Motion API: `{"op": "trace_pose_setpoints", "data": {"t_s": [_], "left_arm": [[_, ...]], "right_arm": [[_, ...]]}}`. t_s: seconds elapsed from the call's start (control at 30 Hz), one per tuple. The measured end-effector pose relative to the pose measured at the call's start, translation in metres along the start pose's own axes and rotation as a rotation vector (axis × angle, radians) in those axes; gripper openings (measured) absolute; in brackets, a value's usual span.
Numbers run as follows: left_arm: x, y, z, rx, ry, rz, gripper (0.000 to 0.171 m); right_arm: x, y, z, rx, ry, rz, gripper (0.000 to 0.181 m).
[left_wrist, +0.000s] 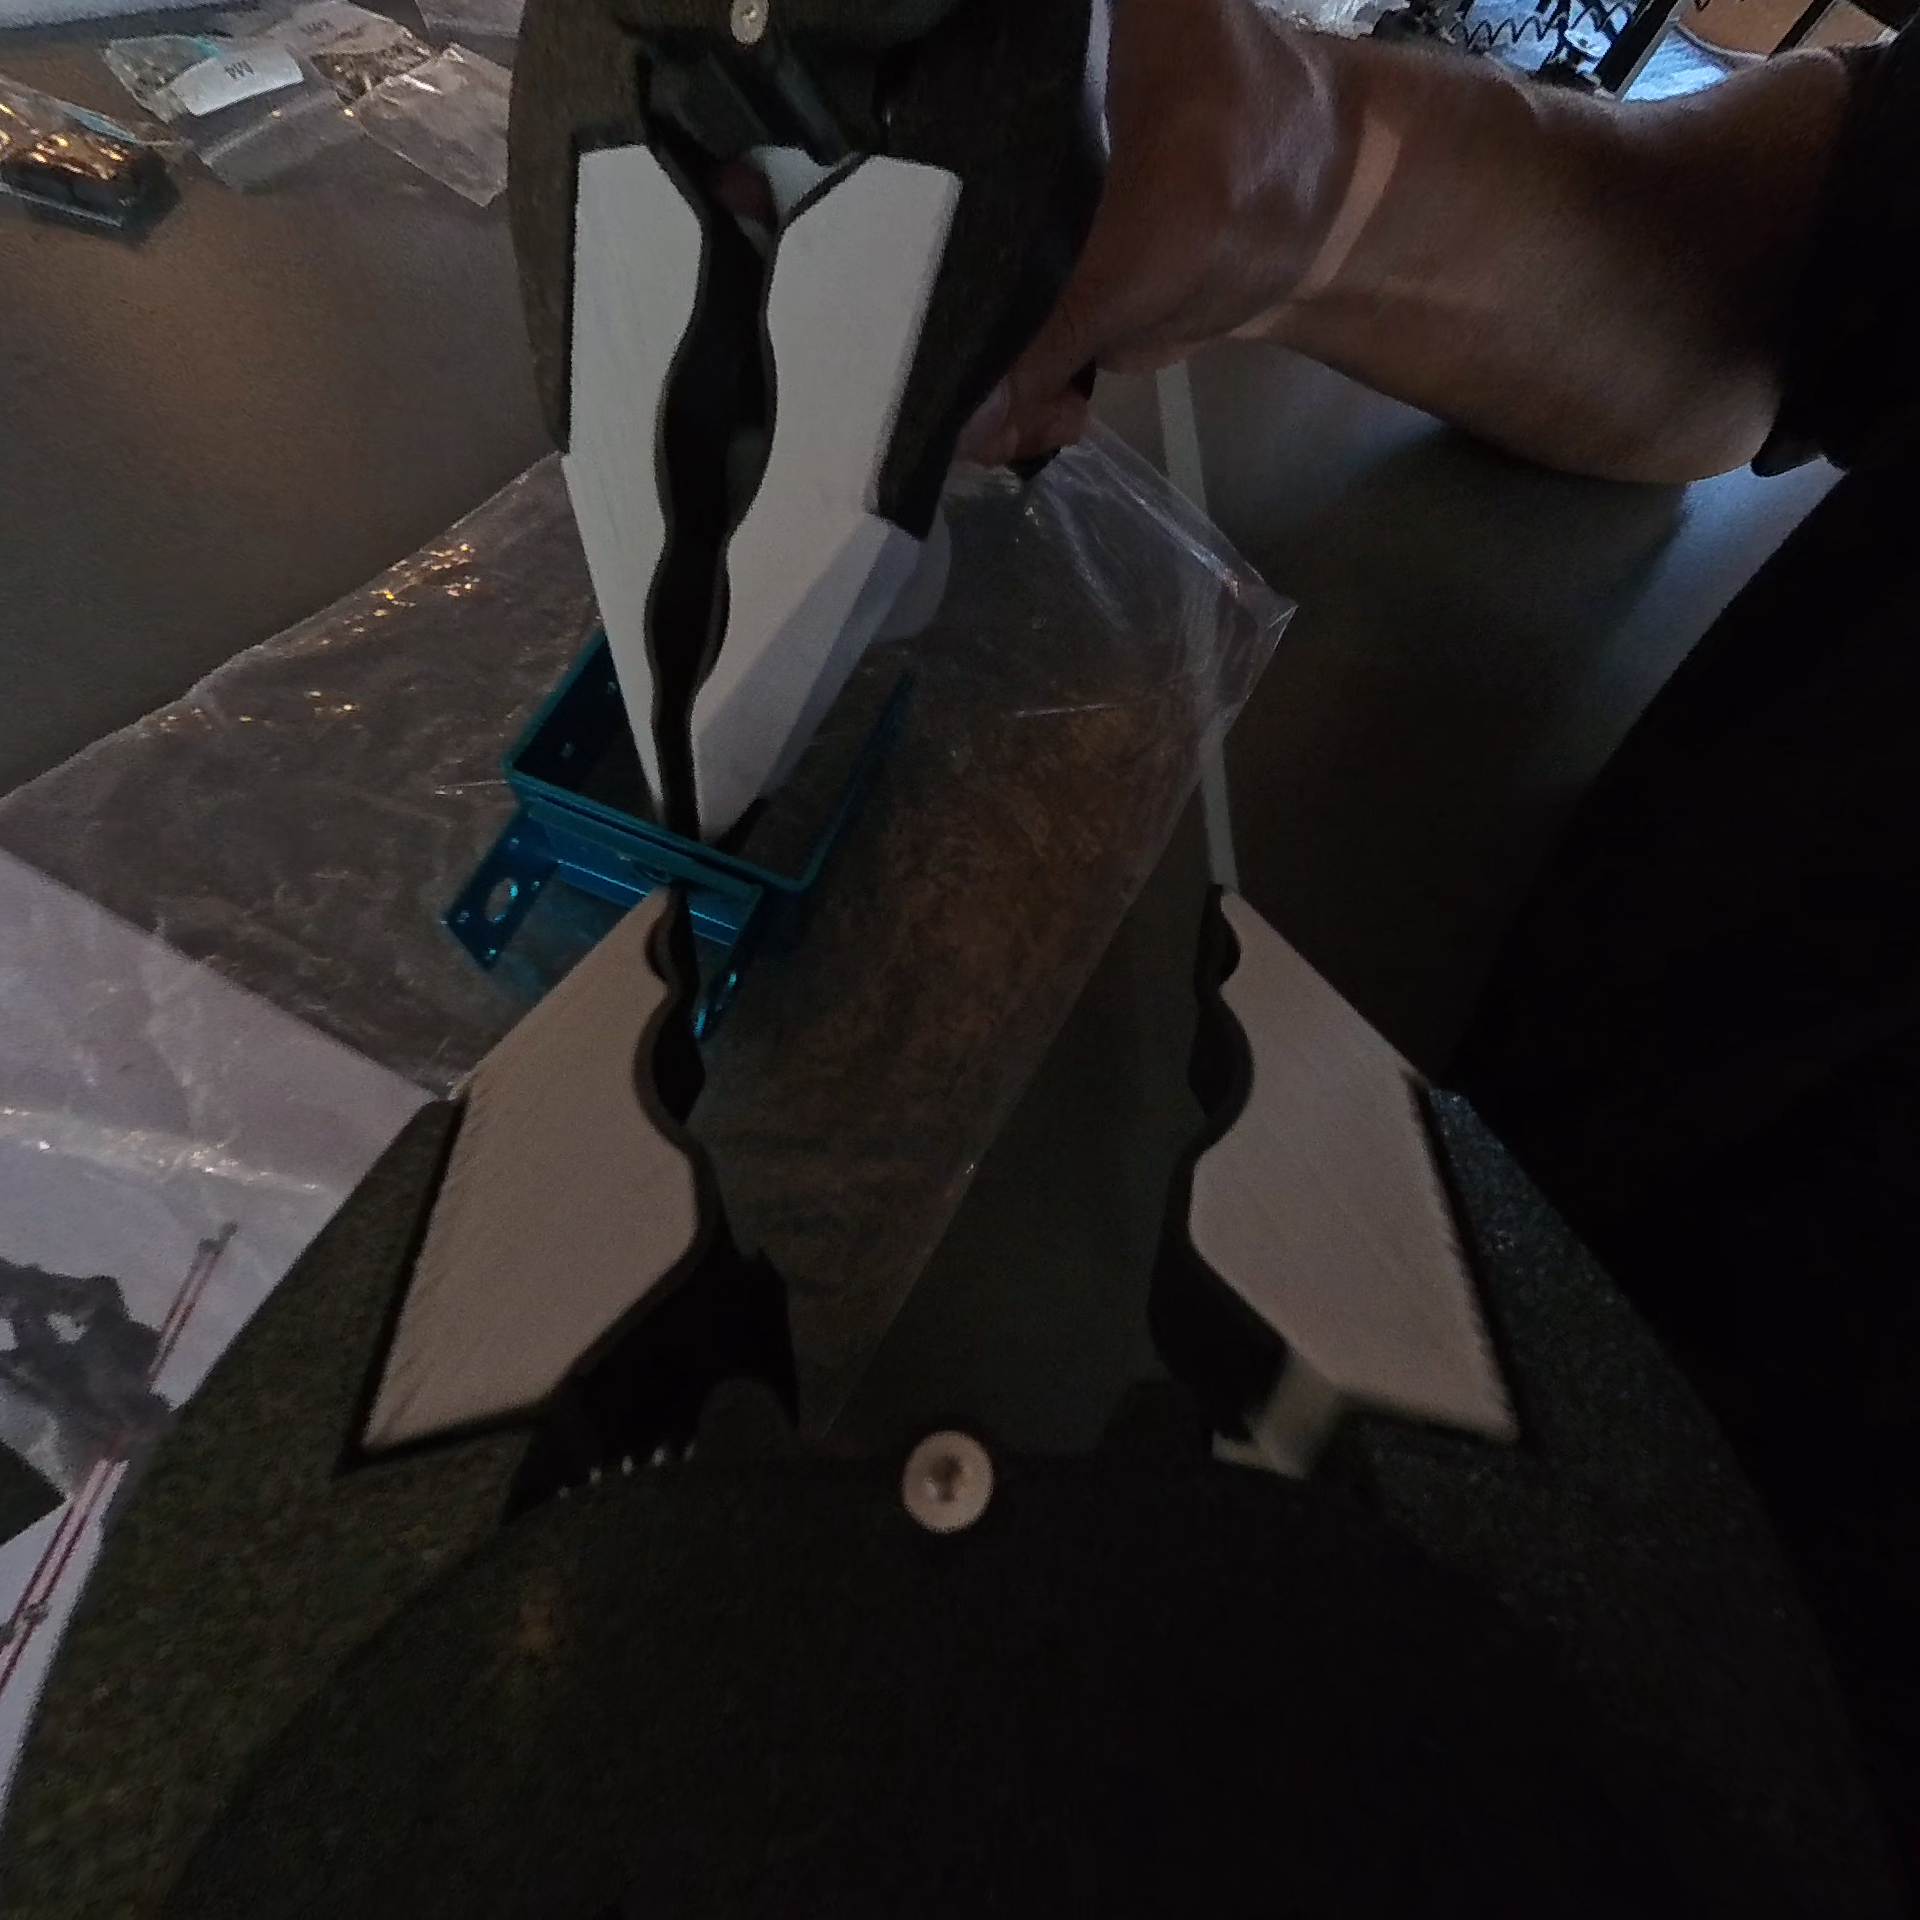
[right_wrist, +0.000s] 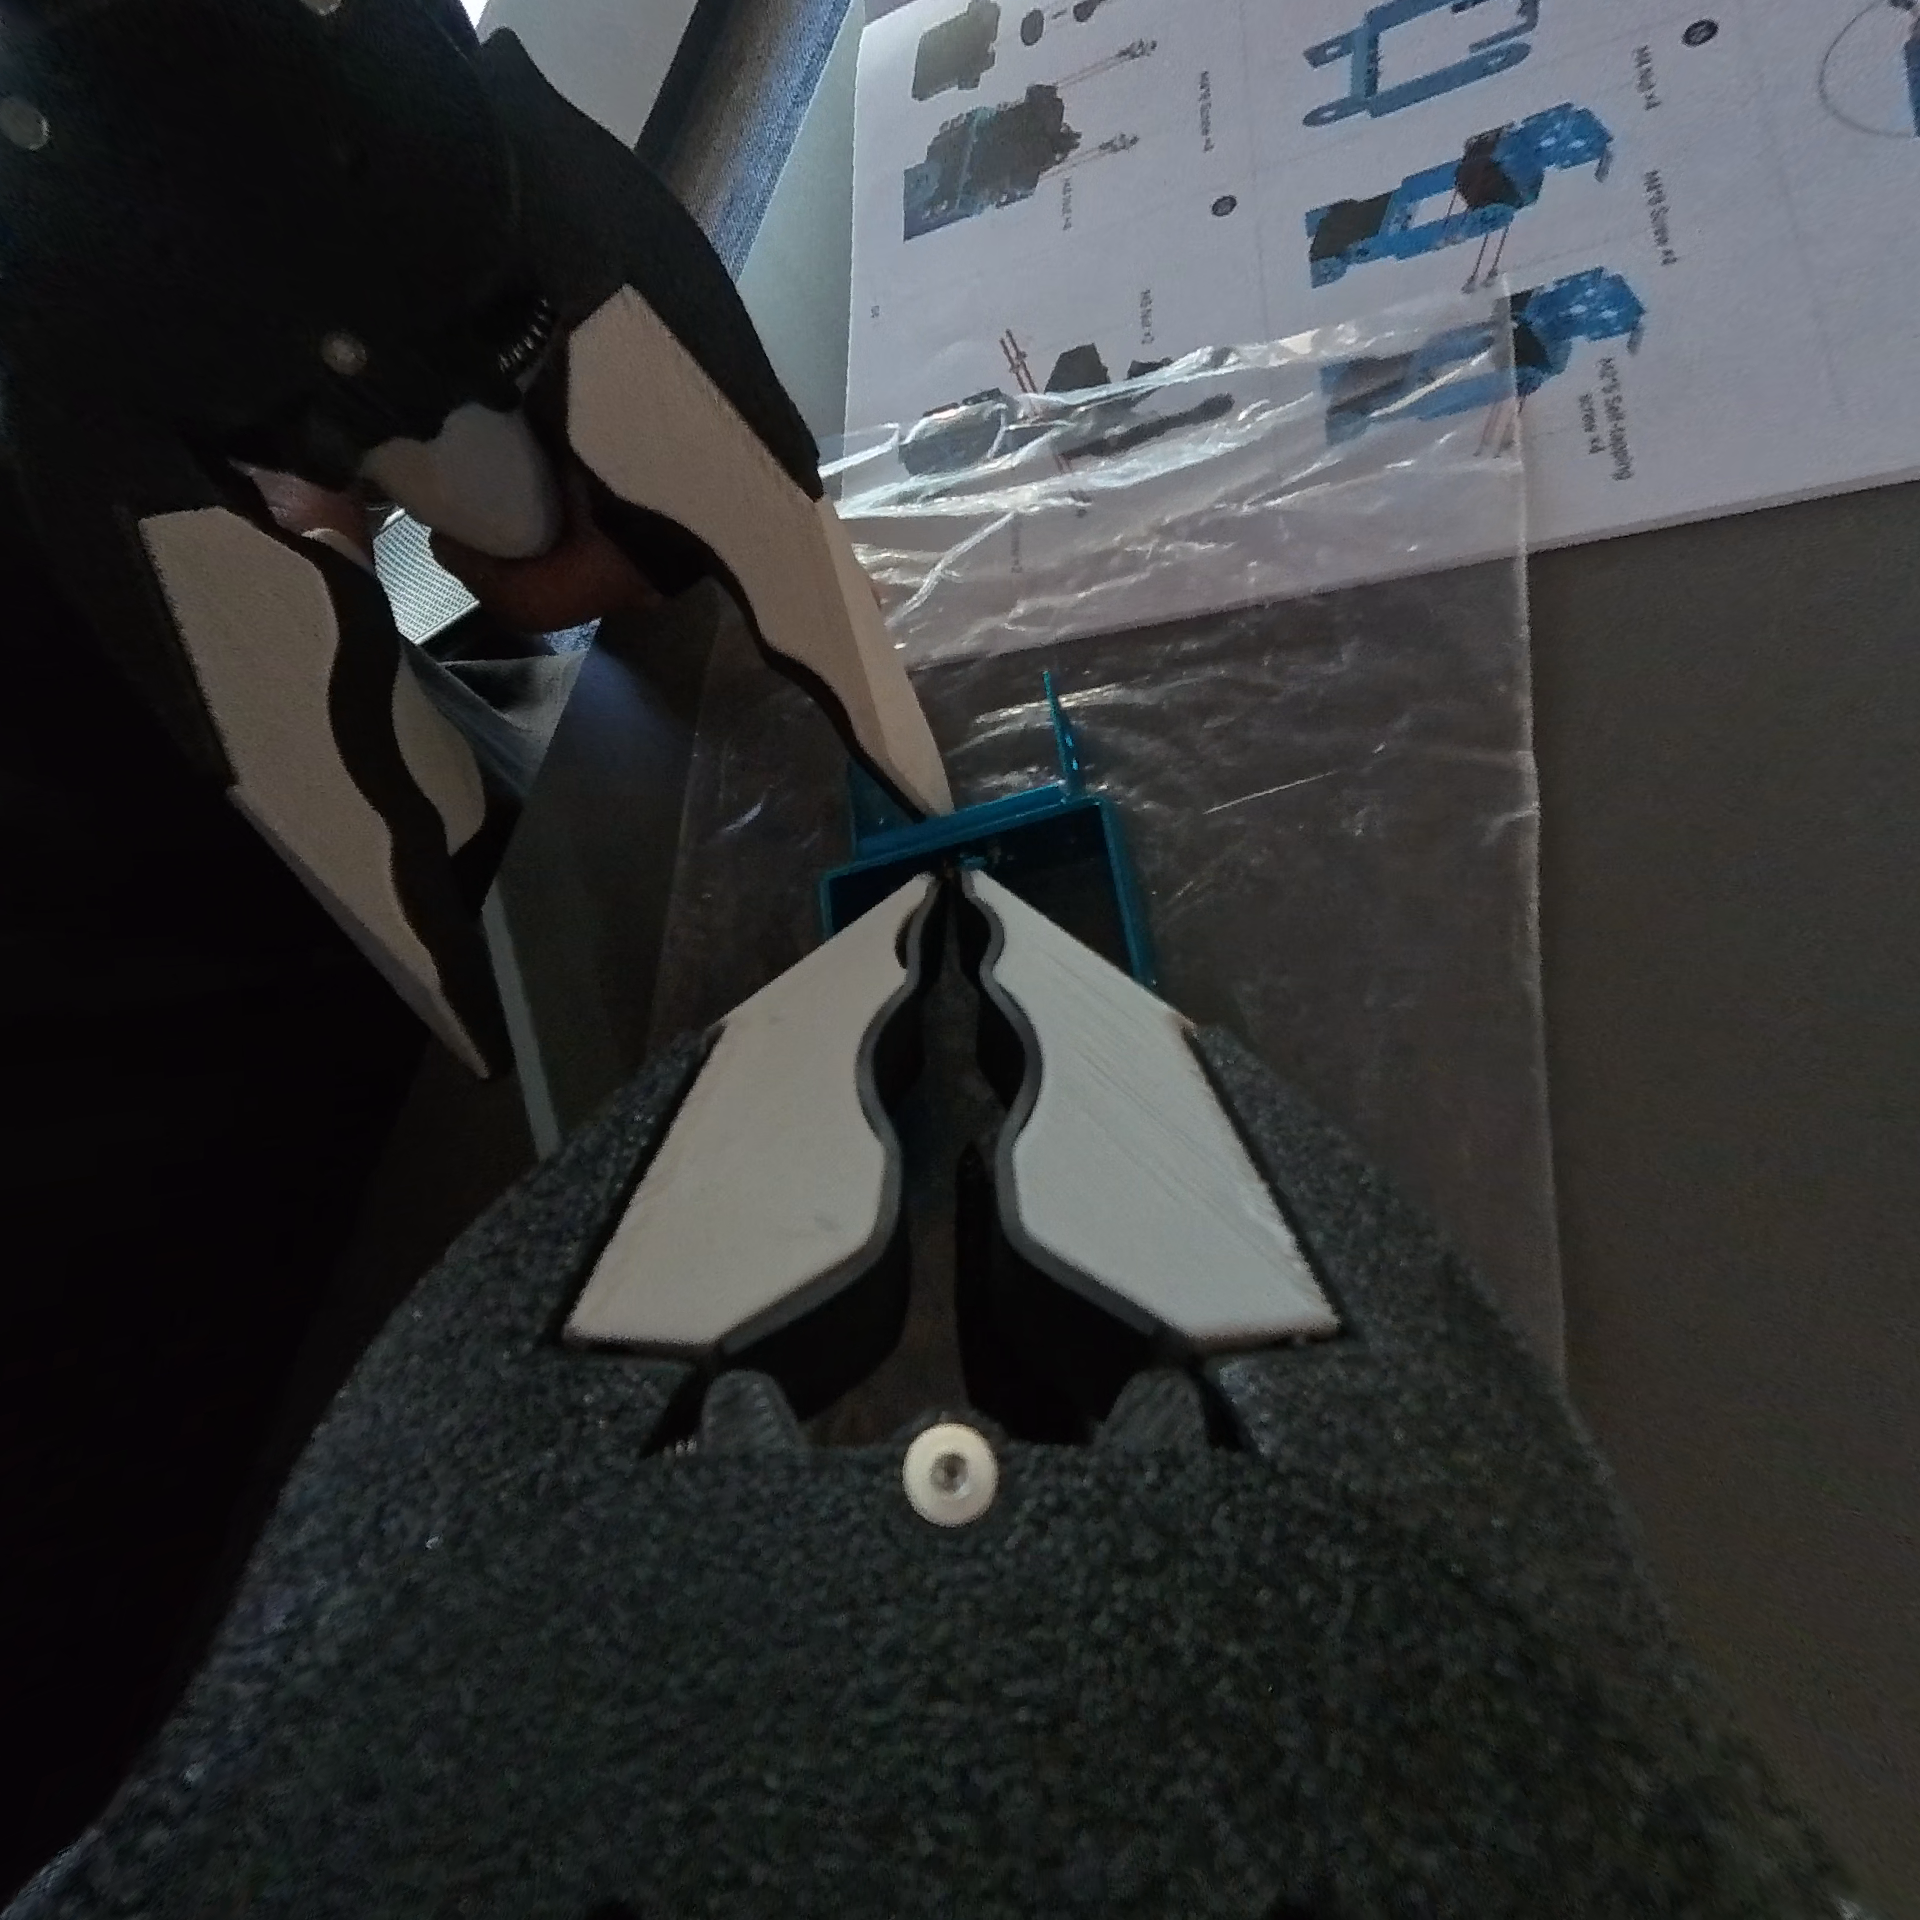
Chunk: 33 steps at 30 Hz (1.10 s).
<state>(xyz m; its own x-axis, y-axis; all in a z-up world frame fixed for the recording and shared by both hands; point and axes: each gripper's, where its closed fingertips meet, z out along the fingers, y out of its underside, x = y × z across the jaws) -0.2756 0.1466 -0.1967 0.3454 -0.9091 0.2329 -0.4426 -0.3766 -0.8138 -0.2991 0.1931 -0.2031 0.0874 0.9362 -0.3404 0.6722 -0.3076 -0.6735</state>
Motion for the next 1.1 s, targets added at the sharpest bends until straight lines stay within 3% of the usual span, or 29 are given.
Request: {"op": "trace_pose_setpoints", "data": {"t_s": [1.1], "left_arm": [[0.001, 0.002, 0.0016, -0.016, -0.01, 0.021, 0.096]], "right_arm": [[-0.0063, 0.0028, -0.0015, -0.022, -0.023, -0.01, 0.004]]}}
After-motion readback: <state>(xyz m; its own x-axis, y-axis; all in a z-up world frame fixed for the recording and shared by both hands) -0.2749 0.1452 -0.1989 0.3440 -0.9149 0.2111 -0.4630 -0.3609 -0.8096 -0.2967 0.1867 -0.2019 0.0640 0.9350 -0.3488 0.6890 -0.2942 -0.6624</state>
